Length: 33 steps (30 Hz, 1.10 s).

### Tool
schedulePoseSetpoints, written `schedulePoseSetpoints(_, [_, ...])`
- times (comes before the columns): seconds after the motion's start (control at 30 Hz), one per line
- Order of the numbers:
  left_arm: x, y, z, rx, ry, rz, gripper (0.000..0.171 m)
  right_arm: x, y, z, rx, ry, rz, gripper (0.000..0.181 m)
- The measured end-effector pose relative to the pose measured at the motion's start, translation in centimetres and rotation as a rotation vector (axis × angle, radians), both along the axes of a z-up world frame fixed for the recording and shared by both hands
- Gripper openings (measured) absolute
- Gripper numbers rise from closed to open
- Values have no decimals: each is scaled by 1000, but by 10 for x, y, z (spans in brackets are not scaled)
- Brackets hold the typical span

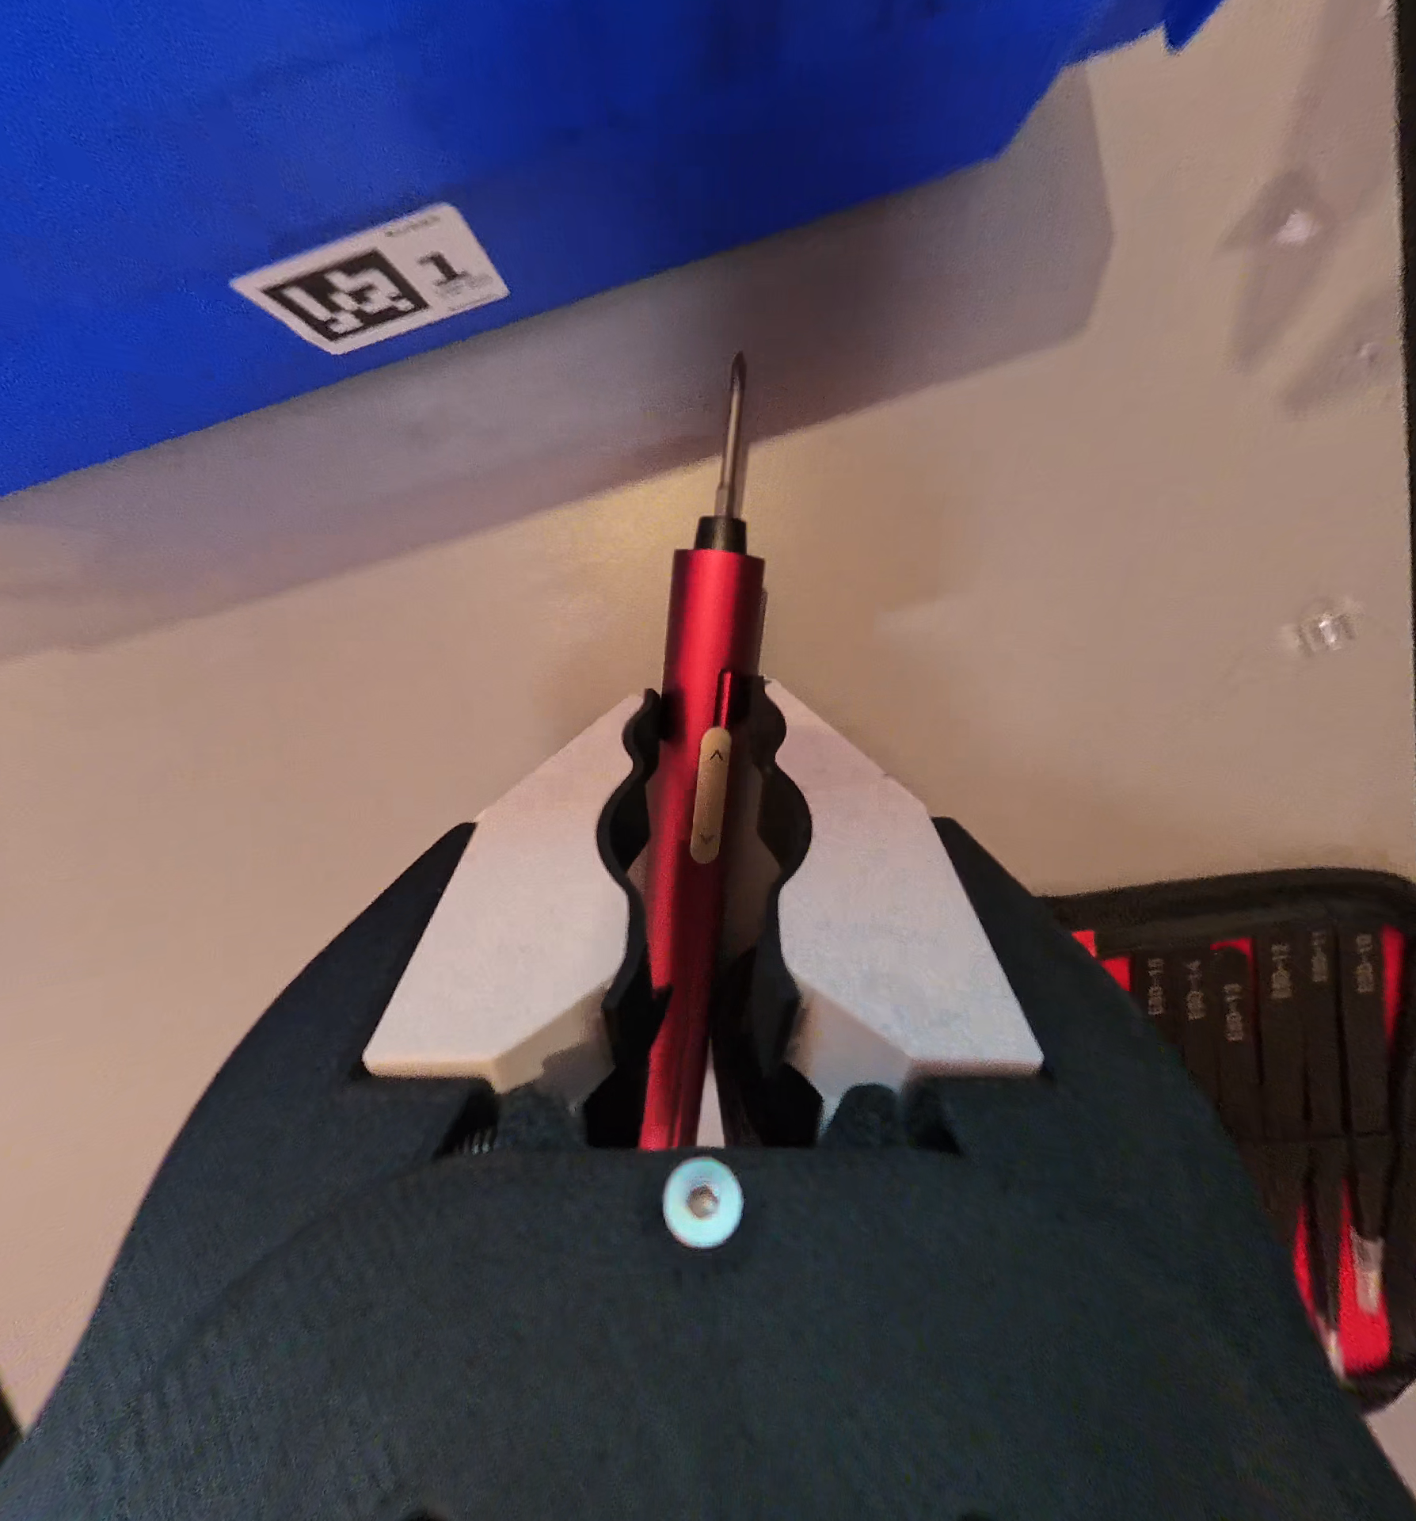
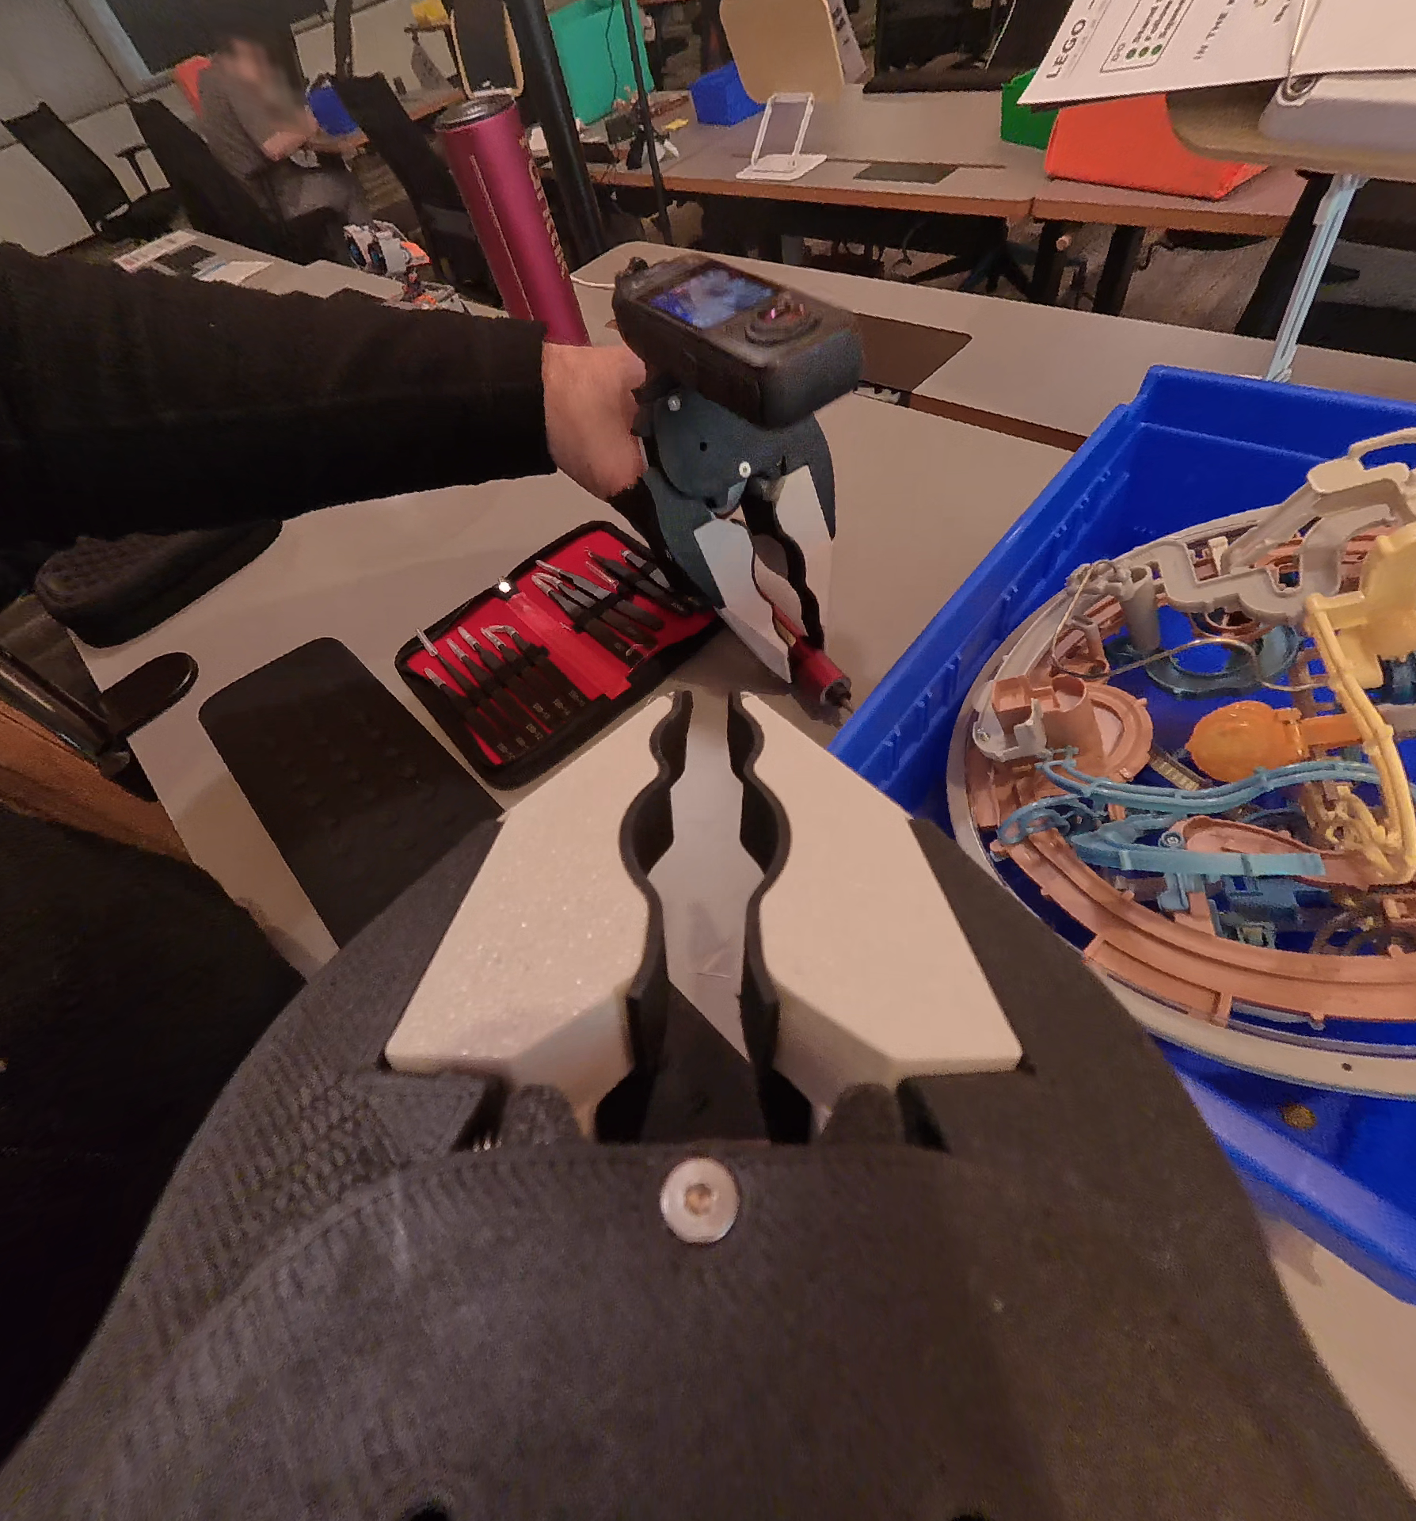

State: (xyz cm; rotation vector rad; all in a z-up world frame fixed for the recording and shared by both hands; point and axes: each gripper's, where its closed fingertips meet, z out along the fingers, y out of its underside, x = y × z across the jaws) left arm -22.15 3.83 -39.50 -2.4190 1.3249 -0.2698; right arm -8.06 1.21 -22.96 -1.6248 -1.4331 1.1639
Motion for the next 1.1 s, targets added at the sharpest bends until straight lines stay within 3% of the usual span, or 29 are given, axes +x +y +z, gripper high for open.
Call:
schedulePoseSetpoints(0.27, [-7, 9, 50, 116, -240, 173, 20, -8, -3, 10, 24, 64, -13, 12])
schedulePoseSetpoints(0.57, [2, 18, 131, 264, -618, 318, 18, -57, -12, -2, 29, 99, -16, 35])
schedulePoseSetpoints(0.83, [52, 11, 223, 311, -1076, 371, 18, -75, 18, -17, 94, 89, -193, 76])
schedulePoseSetpoints(1.0, [82, 6, 272, 286, -1381, 412, 19, -59, 19, 7, 69, 229, -178, 57])
schedulePoseSetpoints(1.1, [95, 7, 282, 241, -1539, 451, 18, -45, 10, 31, 46, 348, -130, 27])
